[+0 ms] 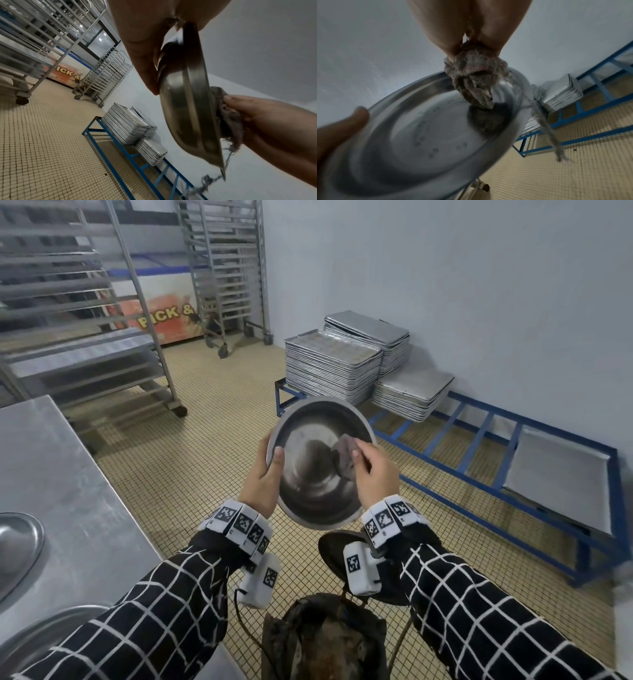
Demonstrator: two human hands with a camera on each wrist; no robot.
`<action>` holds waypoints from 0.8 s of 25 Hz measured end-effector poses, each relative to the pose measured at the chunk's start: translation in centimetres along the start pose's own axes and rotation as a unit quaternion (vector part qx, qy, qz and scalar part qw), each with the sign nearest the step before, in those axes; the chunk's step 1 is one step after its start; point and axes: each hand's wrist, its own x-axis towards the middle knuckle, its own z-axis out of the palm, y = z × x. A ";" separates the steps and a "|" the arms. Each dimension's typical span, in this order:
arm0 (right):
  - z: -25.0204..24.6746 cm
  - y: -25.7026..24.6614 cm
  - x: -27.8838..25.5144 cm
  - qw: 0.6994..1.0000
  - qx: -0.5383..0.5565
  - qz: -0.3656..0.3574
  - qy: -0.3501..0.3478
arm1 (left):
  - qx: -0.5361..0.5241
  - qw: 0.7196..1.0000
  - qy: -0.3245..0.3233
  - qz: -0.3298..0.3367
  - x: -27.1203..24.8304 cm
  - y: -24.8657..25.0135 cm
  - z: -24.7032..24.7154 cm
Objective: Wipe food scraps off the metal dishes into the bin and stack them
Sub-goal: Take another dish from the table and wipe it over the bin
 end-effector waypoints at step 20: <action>-1.3 -0.2 -4.6 0.932 -0.077 -0.141 -0.324 | 0.039 0.998 -0.006 0.050 -0.7 1.2 0.0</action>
